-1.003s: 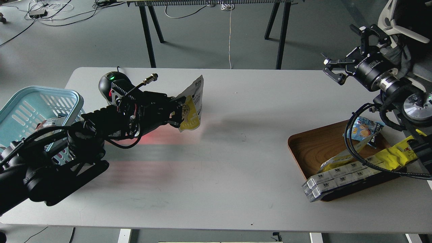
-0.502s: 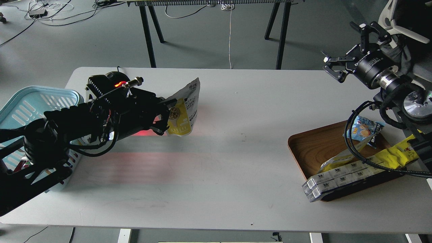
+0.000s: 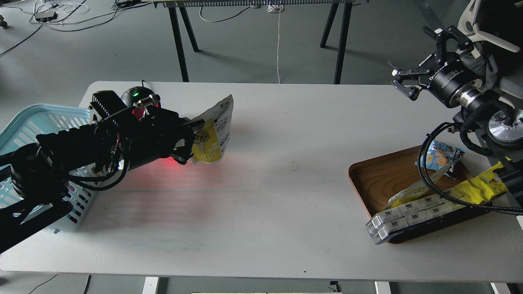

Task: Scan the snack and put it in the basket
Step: 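Hold the packet with the left gripper in front of the scanner light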

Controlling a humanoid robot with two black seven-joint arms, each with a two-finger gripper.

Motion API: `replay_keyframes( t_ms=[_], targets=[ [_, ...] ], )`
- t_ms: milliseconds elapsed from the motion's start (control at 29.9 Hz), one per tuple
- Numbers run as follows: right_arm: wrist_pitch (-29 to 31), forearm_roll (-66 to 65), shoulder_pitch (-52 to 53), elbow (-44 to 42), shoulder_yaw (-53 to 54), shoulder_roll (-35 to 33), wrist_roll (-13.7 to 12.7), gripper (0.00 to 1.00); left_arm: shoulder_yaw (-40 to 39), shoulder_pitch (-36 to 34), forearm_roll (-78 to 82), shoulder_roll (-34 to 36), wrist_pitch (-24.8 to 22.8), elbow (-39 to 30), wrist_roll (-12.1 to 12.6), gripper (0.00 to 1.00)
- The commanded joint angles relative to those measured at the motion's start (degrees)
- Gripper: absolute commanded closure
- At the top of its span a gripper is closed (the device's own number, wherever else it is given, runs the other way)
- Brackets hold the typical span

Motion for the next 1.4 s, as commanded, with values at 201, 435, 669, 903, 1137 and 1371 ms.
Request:
replay_keyframes(
  t_ms=[201, 435, 669, 903, 1137, 1371],
  targets=[
    [0.0, -0.07, -0.18, -0.09, 0.0, 0.0, 0.01, 0.04, 0.04, 0.02, 0.0, 2.2, 0.96, 0.01, -0.76, 1.0],
    [0.0, -0.07, -0.18, -0.09, 0.0, 0.09, 0.01, 0.04, 0.48, -0.16, 0.0, 3.52, -0.01, 0.01, -1.38, 1.0],
    [0.0, -0.07, -0.18, -0.09, 0.0, 0.09, 0.01, 0.04, 0.48, -0.77, 0.0, 3.35, -1.94, 0.01, -1.64, 1.0],
    [0.0, -0.07, -0.26, -0.09, 0.0, 0.09, 0.01, 0.04, 0.57, -2.0, 0.0, 3.35, -6.42, 0.01, -1.64, 1.0],
    [0.09, -0.07, -0.26, -0.27, 0.0, 0.09, 0.01, 0.04, 0.66, -5.16, 0.0, 3.26, -11.25, 0.01, -1.91, 1.0],
    [0.09, -0.07, -0.26, -0.27, 0.0, 0.09, 0.01, 0.04, 0.75, -7.63, 0.0, 3.0, -12.45, 0.01, -2.52, 1.0]
  ],
)
